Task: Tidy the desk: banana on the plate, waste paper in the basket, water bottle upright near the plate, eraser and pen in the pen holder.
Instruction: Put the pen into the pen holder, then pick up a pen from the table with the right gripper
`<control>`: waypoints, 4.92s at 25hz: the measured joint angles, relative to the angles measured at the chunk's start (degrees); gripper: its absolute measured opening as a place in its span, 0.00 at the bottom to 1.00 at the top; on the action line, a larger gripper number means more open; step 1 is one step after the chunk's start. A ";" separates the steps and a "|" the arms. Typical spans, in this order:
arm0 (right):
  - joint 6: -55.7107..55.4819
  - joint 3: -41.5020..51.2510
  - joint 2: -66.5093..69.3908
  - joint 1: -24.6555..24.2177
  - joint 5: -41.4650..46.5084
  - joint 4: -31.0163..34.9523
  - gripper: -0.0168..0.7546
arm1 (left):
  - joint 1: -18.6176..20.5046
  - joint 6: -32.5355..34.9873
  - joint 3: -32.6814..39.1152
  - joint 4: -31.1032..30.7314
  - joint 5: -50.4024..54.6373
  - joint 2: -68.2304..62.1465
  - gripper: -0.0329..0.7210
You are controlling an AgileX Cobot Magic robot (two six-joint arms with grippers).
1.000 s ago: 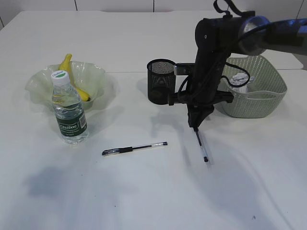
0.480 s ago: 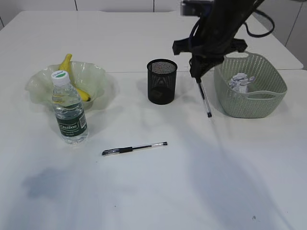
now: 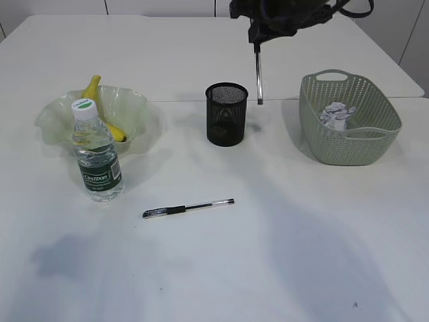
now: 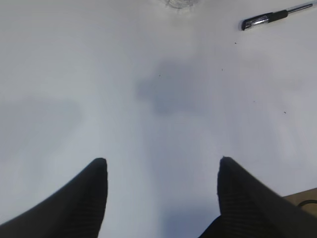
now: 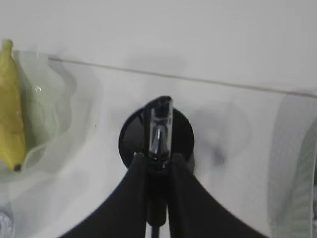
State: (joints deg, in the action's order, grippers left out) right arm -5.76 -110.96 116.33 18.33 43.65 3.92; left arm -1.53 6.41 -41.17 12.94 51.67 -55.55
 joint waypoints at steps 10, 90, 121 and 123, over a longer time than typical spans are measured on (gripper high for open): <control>1.75 0.00 2.19 0.00 -18.01 0.13 0.09 | 0.00 0.00 0.00 0.00 -0.36 0.00 0.69; 50.59 -0.45 -2.99 7.11 14.83 13.87 0.35 | 0.00 0.00 0.00 -1.10 -0.37 0.00 0.68; 68.56 -0.57 5.83 13.73 15.24 6.63 0.35 | 0.00 0.00 0.00 -3.56 -1.66 0.00 0.68; 71.38 -0.57 6.08 13.73 15.24 6.96 0.35 | 0.00 0.00 0.00 -3.65 -1.93 0.00 0.68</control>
State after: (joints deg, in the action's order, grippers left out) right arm 65.62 -111.53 122.41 32.06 58.88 10.88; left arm -1.53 6.41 -41.17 9.29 49.74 -55.55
